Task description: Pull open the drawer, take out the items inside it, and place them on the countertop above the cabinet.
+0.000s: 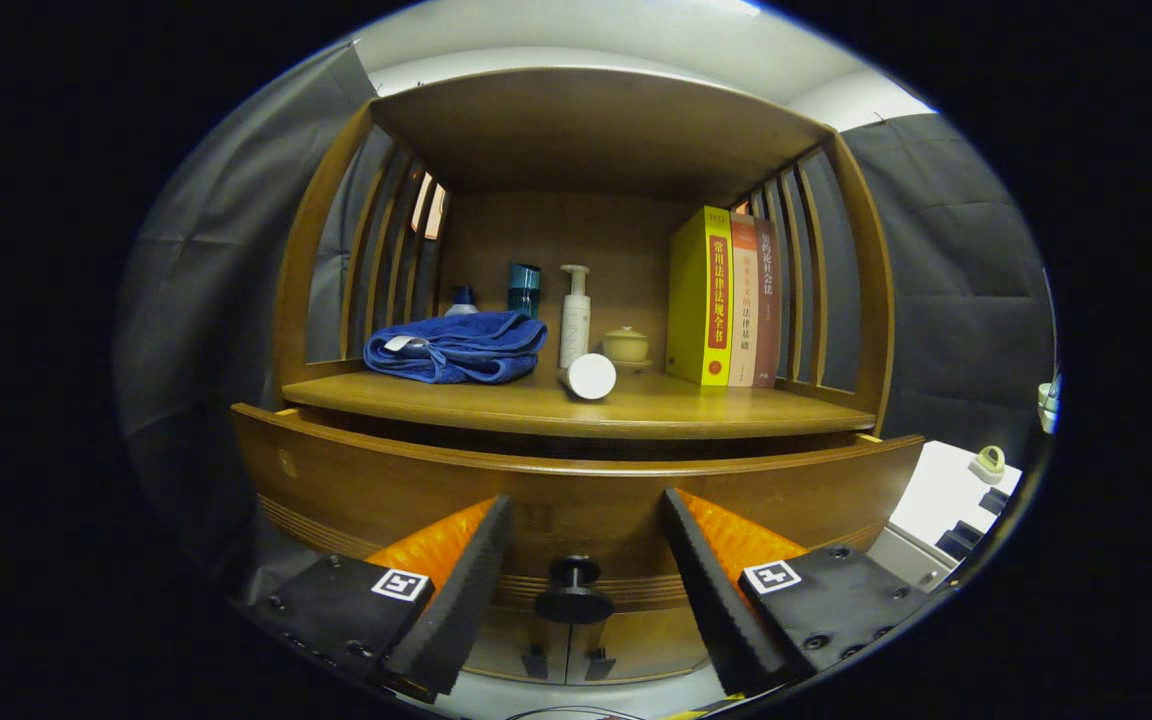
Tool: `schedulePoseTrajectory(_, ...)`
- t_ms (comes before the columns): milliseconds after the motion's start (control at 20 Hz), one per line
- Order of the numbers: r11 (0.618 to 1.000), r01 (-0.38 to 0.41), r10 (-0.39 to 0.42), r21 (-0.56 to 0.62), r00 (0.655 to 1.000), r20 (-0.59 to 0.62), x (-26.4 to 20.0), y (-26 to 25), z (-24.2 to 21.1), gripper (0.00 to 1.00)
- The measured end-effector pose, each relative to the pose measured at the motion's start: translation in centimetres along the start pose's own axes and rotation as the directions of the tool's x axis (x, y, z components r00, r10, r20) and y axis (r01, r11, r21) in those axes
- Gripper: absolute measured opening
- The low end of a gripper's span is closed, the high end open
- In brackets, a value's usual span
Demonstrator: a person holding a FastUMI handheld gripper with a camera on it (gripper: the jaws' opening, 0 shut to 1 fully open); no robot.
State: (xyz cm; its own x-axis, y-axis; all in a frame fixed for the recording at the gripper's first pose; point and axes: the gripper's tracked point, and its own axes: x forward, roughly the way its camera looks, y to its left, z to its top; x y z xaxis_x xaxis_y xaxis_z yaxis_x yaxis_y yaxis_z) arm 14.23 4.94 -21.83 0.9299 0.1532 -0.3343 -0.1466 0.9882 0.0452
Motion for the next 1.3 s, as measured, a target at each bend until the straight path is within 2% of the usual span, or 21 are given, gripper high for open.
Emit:
schedulePoseTrajectory(550,1.000,0.000,0.000,0.009,0.999,-0.040,4.1,0.3,-0.6,0.98)
schedulePoseTrajectory(750,1.000,0.000,0.000,0.011,0.999,-0.034,3.6,0.4,-0.4,0.98)
schedulePoseTrajectory(950,1.000,0.008,-0.009,0.023,0.998,0.061,1.9,0.2,4.2,0.98)
schedulePoseTrajectory(1300,1.000,-0.012,0.011,0.003,0.977,0.214,-5.1,-0.2,13.7,0.98)
